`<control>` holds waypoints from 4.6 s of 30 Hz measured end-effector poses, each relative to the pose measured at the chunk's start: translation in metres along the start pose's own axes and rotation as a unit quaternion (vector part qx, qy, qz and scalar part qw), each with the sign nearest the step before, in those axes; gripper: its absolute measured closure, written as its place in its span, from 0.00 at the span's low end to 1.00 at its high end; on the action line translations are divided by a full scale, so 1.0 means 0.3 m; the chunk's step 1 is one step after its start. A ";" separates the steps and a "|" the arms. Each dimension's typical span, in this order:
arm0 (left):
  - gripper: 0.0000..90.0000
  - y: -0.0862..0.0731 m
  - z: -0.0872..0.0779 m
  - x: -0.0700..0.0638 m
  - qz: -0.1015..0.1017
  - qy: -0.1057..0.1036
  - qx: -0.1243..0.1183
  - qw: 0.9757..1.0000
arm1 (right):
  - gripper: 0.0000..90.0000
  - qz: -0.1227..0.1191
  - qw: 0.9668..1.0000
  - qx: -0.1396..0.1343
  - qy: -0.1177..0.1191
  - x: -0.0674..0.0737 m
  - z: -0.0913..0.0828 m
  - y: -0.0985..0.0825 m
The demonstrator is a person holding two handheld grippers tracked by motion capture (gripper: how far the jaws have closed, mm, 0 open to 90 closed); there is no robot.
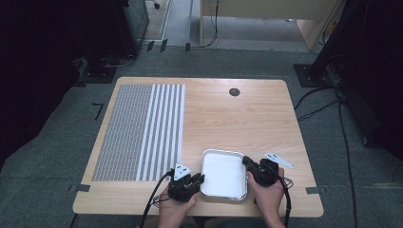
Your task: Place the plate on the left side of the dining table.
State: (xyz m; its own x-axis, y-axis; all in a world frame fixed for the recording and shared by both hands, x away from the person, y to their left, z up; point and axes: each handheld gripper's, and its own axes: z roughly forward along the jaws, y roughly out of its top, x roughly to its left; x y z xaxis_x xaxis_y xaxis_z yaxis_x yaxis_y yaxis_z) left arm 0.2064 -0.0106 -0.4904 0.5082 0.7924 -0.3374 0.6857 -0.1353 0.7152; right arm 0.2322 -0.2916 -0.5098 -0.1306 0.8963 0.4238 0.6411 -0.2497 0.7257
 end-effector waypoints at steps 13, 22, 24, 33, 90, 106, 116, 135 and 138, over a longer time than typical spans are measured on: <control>0.93 0.024 -0.034 0.019 -0.011 0.003 -0.005 1.000 | 0.98 -0.030 0.999 -0.011 -0.026 0.060 -0.008 0.007; 0.94 0.049 -0.066 0.043 -0.018 -0.008 -0.007 1.000 | 0.98 -0.044 0.999 -0.005 -0.030 0.097 -0.014 0.032; 0.94 0.051 -0.069 0.051 -0.022 -0.010 -0.007 1.000 | 0.98 -0.047 0.998 0.000 -0.028 0.109 -0.012 0.040; 0.94 0.085 -0.103 0.081 -0.032 -0.015 -0.013 0.999 | 0.98 -0.036 0.999 0.005 -0.021 0.136 0.008 0.065; 0.98 0.283 -0.373 0.596 -0.092 0.052 -0.037 0.994 | 0.98 -0.072 0.996 0.039 0.031 0.677 0.366 0.311; 0.98 0.314 -0.428 0.702 -0.100 0.071 -0.037 0.992 | 0.98 -0.068 0.995 0.053 0.046 0.778 0.468 0.332; 0.99 0.336 -0.396 0.797 -0.123 0.080 -0.024 0.989 | 0.98 -0.077 0.994 0.064 0.039 0.818 0.567 0.347; 1.00 0.382 -0.233 0.956 -0.154 0.123 0.014 0.980 | 0.98 -0.010 0.995 0.099 0.006 0.794 0.825 0.335; 1.00 0.390 -0.216 0.971 -0.153 0.132 0.016 0.979 | 0.98 -0.012 0.995 0.097 0.001 0.800 0.851 0.332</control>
State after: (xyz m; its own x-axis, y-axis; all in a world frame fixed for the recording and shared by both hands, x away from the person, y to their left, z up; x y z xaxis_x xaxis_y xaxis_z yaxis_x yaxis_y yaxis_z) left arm 0.4009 0.2431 -0.4654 0.1269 0.9241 -0.3605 0.8029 0.1177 0.5844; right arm 0.4578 -0.0079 -0.4742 -0.1487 0.9004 0.4089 0.7716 -0.1530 0.6174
